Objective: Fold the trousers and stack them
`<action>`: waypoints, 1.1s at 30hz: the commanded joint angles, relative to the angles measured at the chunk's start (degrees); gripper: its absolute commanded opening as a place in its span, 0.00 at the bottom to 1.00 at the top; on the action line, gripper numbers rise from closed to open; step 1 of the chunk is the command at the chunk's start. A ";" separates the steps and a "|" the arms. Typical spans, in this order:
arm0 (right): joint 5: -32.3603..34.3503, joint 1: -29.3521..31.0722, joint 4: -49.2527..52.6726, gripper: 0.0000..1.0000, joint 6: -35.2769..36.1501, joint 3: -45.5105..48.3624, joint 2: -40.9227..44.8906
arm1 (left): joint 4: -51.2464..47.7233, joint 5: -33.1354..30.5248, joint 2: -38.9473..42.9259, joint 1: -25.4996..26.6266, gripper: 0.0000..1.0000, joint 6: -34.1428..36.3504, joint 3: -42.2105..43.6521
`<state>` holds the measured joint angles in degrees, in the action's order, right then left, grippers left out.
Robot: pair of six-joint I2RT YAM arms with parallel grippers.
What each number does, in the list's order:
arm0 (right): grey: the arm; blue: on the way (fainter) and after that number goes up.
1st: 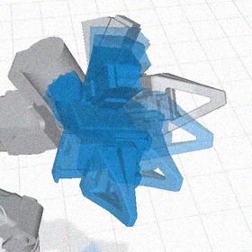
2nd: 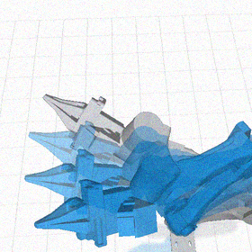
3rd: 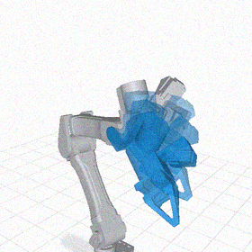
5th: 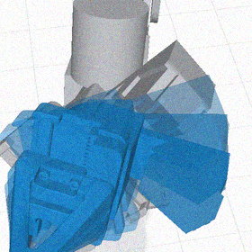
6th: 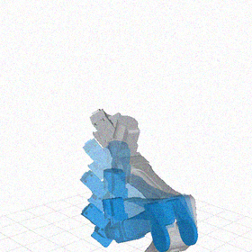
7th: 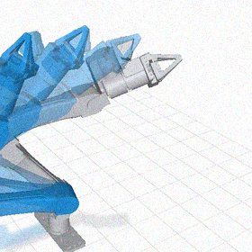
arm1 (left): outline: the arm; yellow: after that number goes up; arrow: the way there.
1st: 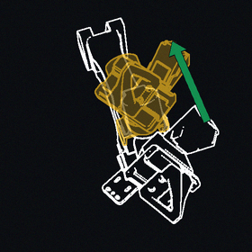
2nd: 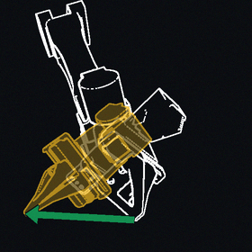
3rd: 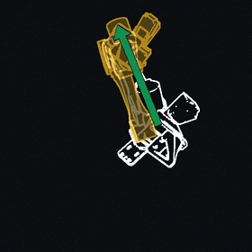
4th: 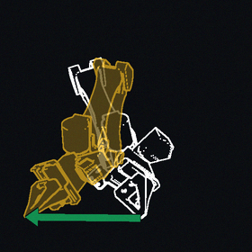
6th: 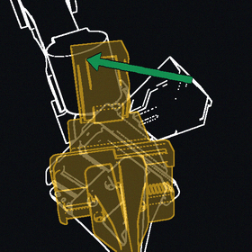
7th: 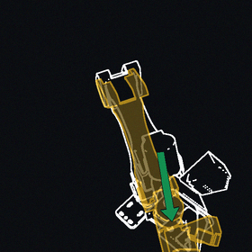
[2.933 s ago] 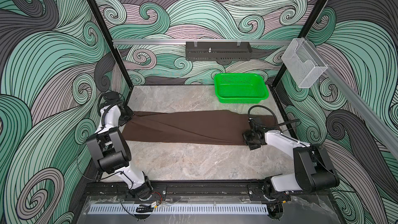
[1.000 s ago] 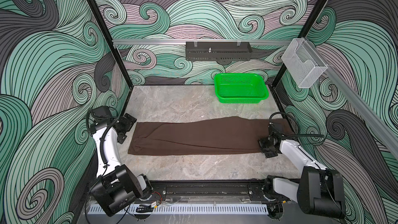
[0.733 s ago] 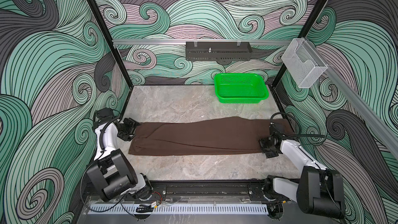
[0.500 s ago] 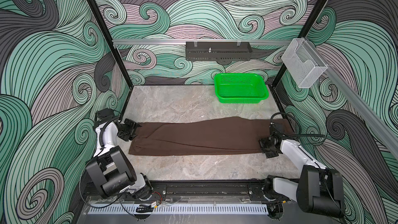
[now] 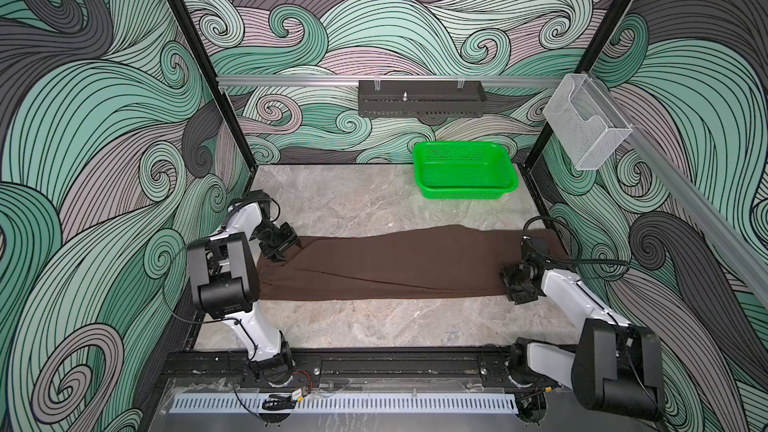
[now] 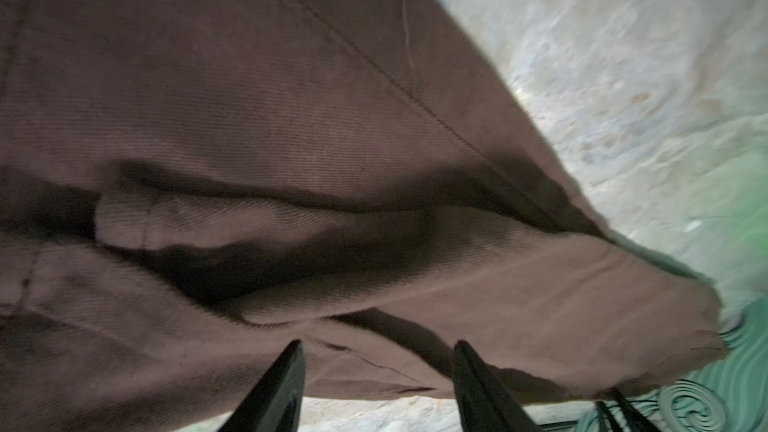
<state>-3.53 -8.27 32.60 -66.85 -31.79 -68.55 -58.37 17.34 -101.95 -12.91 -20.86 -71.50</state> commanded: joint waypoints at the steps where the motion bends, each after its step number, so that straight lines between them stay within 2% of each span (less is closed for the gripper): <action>1: -0.34 -0.25 1.28 0.38 0.43 -0.07 0.97 | -5.01 -5.46 -2.36 1.93 0.60 3.89 -2.26; 11: -1.13 -0.25 1.19 0.38 0.12 0.94 1.93 | -6.84 -15.06 -6.24 4.29 0.59 7.61 -5.11; 16: -1.10 -0.19 1.25 0.39 -0.04 1.28 2.16 | -8.45 -17.94 -4.92 4.48 0.65 9.71 -7.73; 22: -1.13 -0.17 1.23 0.39 -0.12 1.60 2.47 | -9.13 -11.93 -10.24 5.30 0.66 11.04 -8.89; 26: -1.28 -0.22 1.23 0.39 -0.22 1.89 2.72 | -9.21 -8.78 -12.55 6.14 0.62 11.69 -9.13; 28: -1.48 -0.23 1.24 0.39 -0.36 1.99 2.77 | -9.40 -7.84 -12.79 6.35 0.58 11.96 -9.20; 29: -1.46 -0.19 1.21 0.39 -0.30 2.07 2.86 | -9.39 -7.17 -12.71 6.39 0.53 12.24 -9.14; 30: -1.53 -0.21 1.20 0.39 -0.33 2.06 2.93 | -9.39 -6.77 -12.66 6.49 0.46 12.37 -9.11; 33: -1.58 -0.22 1.22 0.39 -0.22 2.25 2.99 | -9.68 -5.43 -11.90 7.13 0.17 12.78 -9.08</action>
<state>-5.02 -8.29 32.67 -66.85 -30.33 -66.26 -65.34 9.13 -115.24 -6.74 -9.34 -79.81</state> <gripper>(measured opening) 0.387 0.219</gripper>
